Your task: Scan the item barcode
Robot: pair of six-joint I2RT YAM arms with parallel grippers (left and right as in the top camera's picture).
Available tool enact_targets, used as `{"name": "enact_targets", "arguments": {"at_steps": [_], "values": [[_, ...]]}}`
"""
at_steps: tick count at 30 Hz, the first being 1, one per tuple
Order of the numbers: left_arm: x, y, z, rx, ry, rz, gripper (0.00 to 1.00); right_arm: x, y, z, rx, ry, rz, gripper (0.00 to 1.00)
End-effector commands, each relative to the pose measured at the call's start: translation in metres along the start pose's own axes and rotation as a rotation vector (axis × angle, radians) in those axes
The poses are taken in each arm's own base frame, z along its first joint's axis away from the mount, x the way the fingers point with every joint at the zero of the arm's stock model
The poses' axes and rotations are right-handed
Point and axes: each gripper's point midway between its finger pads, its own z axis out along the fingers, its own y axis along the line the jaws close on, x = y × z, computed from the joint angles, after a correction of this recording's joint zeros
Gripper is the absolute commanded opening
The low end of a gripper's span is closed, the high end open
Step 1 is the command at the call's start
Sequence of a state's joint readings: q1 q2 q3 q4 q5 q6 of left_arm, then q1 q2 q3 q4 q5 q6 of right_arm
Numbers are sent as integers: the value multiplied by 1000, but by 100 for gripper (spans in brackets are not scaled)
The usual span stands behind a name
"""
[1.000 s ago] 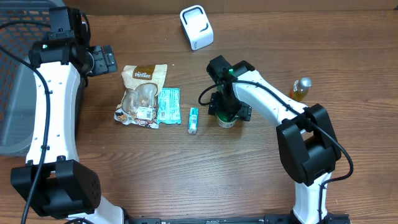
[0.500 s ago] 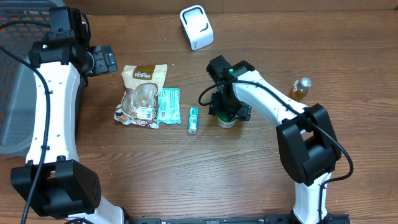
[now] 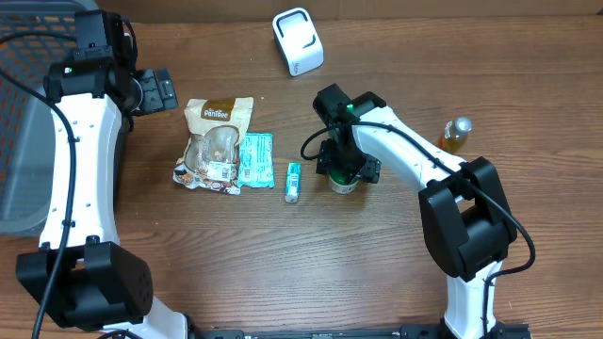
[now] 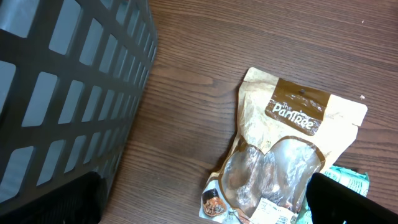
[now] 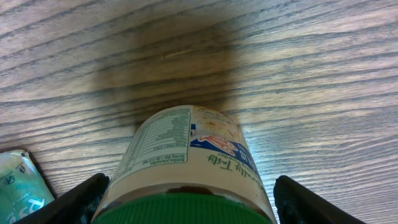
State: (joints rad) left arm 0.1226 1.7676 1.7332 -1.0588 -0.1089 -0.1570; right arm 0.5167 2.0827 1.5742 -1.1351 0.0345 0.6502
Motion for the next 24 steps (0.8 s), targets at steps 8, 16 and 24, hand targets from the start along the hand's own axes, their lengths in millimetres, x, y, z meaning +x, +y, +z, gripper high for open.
{"name": "enact_targets", "arguments": {"at_steps": [8, 16, 24], "values": [[-6, 5, -4, -14, -19, -5, 100, 1, -5, 18, 12, -11, -4, 80], [-6, 5, -4, -14, -19, -5, 100, -3, -1, 12, 3, -21, -30, 79], [-6, 5, -4, -14, -19, -5, 100, -5, 0, 6, -2, -21, -29, 75]]}}
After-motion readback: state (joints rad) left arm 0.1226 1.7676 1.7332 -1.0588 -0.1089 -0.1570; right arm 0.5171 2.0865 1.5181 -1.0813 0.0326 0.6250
